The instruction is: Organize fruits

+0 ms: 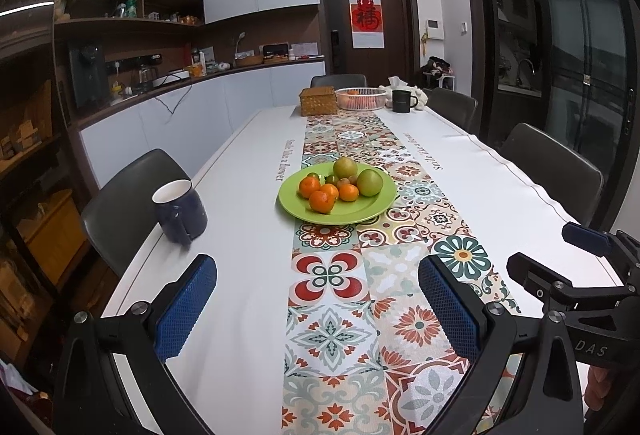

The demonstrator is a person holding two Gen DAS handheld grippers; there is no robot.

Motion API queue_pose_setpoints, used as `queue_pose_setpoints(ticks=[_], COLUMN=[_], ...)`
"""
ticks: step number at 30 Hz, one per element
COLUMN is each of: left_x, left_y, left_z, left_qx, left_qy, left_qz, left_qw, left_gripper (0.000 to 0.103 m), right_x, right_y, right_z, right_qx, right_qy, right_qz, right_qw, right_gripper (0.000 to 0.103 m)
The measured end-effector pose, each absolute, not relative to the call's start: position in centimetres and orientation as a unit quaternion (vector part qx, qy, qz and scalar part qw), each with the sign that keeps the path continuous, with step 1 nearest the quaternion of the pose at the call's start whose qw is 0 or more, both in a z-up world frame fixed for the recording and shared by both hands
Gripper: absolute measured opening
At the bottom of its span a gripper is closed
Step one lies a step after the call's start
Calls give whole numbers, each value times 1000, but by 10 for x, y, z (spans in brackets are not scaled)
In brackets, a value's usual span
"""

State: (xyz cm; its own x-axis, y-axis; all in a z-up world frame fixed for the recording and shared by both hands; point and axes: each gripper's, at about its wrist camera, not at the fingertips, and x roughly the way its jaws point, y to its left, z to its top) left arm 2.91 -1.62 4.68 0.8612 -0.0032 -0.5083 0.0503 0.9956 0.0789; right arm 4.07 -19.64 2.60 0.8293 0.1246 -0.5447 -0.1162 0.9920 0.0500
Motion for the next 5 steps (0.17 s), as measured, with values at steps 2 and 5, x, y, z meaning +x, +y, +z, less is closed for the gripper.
queue_pose_setpoints(ticks=[2,5], left_x=[29,30], left_y=[-16,-16], left_z=[47,47], left_qx=[45,44], left_qy=[263,264], left_qz=[-12,-12], left_qw=[964,963], left_gripper=[103,103], right_x=[41,41], right_y=[-196,-195], right_z=[25,24], right_qx=[6,7], right_qy=[286,288], right_qz=[62,62], right_qw=[956,956], right_gripper=[92,92])
